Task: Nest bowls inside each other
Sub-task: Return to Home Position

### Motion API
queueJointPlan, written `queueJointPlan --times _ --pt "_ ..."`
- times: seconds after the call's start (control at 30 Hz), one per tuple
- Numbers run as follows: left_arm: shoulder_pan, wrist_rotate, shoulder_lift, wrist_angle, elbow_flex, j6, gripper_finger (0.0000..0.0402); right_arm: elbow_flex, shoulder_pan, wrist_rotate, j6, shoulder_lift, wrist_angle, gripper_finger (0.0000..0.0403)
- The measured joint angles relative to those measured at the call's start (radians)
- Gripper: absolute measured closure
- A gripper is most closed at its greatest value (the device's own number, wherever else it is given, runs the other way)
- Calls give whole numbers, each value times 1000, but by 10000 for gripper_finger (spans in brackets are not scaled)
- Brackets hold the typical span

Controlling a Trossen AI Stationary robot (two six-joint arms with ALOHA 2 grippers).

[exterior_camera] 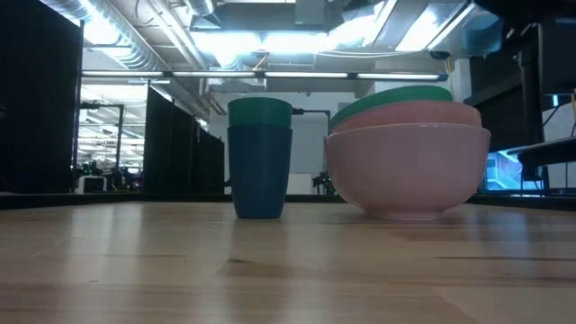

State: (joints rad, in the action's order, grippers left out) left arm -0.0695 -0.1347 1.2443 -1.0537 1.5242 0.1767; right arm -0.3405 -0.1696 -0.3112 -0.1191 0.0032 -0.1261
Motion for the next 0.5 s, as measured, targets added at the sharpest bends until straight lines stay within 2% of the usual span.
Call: queueJointPlan --times 0.2,0.37,0.5 --pt "-11 -1 -5 9 -2 20 401 143 0 54 45 -1 180 400" --pt "-18 -1 -5 -4 -2 19 401 181 0 178 21 -1 182 400" --pt "-21 -1 -5 -20 -2 20 401 207 0 193 26 -1 197 400"
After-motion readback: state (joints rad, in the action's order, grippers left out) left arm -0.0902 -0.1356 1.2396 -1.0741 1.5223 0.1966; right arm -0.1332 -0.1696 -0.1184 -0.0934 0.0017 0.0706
